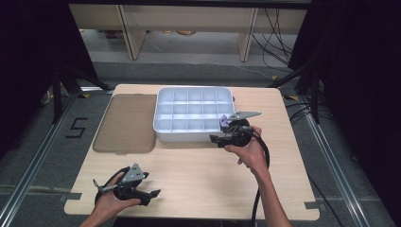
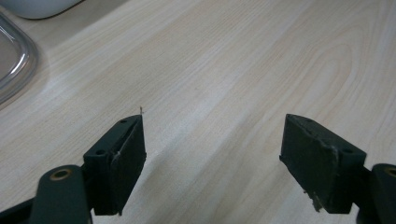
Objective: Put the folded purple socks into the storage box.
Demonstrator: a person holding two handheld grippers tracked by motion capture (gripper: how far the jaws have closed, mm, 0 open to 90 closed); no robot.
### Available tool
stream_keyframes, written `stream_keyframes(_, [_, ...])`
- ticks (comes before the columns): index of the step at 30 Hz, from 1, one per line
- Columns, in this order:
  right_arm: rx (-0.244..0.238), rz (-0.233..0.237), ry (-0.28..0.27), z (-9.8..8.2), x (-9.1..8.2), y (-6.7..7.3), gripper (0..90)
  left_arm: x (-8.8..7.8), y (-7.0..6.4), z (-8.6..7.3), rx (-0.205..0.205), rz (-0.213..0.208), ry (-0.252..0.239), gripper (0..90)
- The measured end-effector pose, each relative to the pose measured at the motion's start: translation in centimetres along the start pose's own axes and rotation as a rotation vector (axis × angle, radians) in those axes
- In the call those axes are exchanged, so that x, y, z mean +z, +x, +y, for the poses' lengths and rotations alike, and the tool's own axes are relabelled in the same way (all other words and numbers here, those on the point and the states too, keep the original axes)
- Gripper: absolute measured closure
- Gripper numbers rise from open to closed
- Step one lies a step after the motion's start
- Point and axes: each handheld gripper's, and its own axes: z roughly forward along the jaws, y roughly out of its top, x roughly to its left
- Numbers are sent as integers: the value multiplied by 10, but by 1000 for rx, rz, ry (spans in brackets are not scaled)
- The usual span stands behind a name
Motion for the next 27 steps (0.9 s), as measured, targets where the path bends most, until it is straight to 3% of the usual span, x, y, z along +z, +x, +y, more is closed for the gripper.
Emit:
stream_keyframes(1, [7, 3, 1, 0, 0, 2, 359, 0, 1, 0, 18, 2, -1, 215])
stream_keyframes(5, [-18, -9, -13, 0, 0, 4, 344, 0, 0, 0, 5, 3, -10, 214])
stream_keyframes(6, [-3, -6, -8, 0, -1, 5, 340, -1, 1, 0, 14, 5, 1, 215])
stream_keyframes(7, [-26, -14, -31, -1, 1, 4, 337, -1, 1, 0, 15, 4, -2, 214])
stream_keyframes(8, [-33, -9, -15, -2, 0, 4, 334, -1, 1, 0, 13, 4, -5, 214])
stream_keyframes(11, [8, 16, -10, -4, 1, 7, 326, -1, 1, 0, 16, 6, -3, 214])
stream_keyframes(13, [-5, -5, -16, -6, 1, 8, 306, -1, 1, 0, 15, 6, -7, 214])
stream_keyframes(15, [8, 5, 1, -7, 0, 10, 301, -1, 0, 0, -4, 8, -10, 214])
stream_keyframes(16, [5, 21, -15, -8, 1, 10, 299, -2, 1, 0, 2, 11, -10, 215])
stream_keyframes(17, [17, 2, -2, -9, -1, 13, 295, -2, 1, 0, 2, 11, -10, 214])
stream_keyframes(19, [-10, 1, -5, -11, 0, 13, 284, -2, 2, 0, 13, 10, -9, 214])
stream_keyframes(21, [-5, 23, -19, -14, 2, 14, 275, -2, 2, 0, 16, 14, -6, 214])
stream_keyframes(25, [-1, 3, 2, -18, 0, 18, 266, -3, 2, 0, 22, 19, -1, 214])
stream_keyframes(26, [-31, -6, -9, -19, 1, 18, 265, -2, 0, -1, 0, 17, -8, 214])
stream_keyframes(27, [-28, -10, -9, -20, 1, 20, 265, -2, 0, -1, -2, 17, -7, 214])
